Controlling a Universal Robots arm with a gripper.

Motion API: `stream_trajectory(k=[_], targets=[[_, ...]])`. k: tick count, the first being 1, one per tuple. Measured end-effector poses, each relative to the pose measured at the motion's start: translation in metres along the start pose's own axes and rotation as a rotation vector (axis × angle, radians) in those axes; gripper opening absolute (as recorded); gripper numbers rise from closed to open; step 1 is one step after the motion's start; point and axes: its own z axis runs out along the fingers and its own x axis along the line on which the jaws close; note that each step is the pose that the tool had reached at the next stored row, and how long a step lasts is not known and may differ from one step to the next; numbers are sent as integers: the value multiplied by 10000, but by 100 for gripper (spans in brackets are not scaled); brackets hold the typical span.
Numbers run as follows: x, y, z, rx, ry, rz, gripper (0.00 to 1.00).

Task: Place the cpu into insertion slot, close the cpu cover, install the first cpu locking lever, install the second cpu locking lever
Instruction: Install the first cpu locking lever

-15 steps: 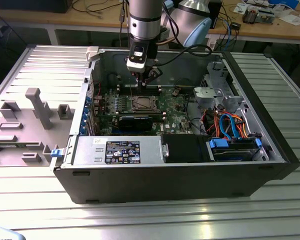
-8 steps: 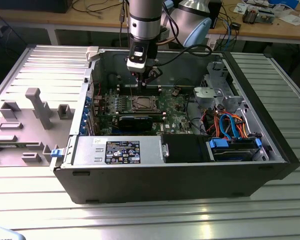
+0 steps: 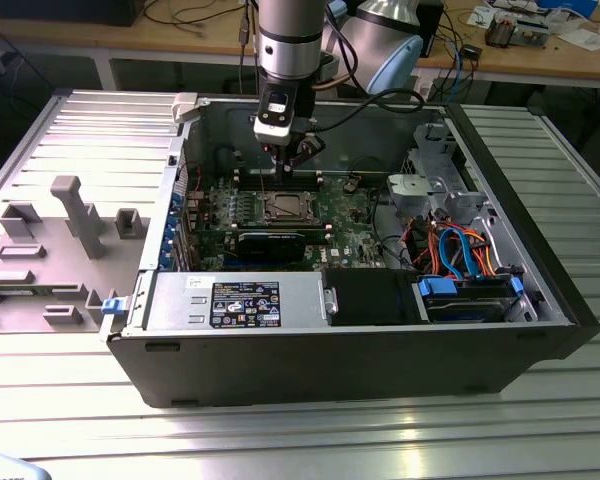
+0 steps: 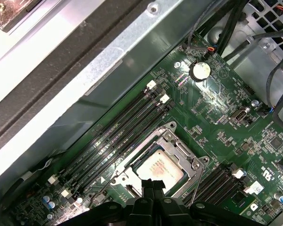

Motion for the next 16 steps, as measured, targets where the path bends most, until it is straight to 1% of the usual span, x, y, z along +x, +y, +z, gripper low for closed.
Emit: stream_trajectory(k=[16], targets=[[0, 0, 0, -1, 0, -64, 11]])
